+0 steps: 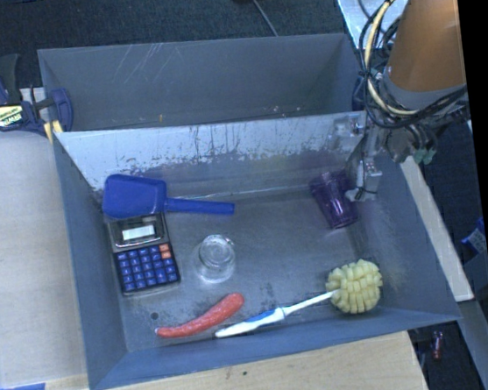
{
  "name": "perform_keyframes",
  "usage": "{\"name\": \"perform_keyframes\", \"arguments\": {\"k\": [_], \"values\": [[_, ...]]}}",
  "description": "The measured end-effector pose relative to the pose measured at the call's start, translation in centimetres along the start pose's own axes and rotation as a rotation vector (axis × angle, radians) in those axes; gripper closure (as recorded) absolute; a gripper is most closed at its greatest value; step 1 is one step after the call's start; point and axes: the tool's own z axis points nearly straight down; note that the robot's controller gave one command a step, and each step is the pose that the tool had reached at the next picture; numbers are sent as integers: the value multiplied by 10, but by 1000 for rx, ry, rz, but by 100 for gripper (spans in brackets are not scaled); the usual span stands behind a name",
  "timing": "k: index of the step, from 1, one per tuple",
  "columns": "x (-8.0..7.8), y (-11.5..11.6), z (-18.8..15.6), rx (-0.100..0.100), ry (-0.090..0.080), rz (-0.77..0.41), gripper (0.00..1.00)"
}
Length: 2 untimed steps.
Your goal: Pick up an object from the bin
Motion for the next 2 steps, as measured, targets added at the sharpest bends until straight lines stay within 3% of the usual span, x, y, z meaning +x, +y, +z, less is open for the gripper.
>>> {"name": "perform_keyframes", "arguments": {"k": [1,2], "values": [[-1,1,-6,1,-8,-3,0],[72,-26,117,0,-11,-195,0]]}}
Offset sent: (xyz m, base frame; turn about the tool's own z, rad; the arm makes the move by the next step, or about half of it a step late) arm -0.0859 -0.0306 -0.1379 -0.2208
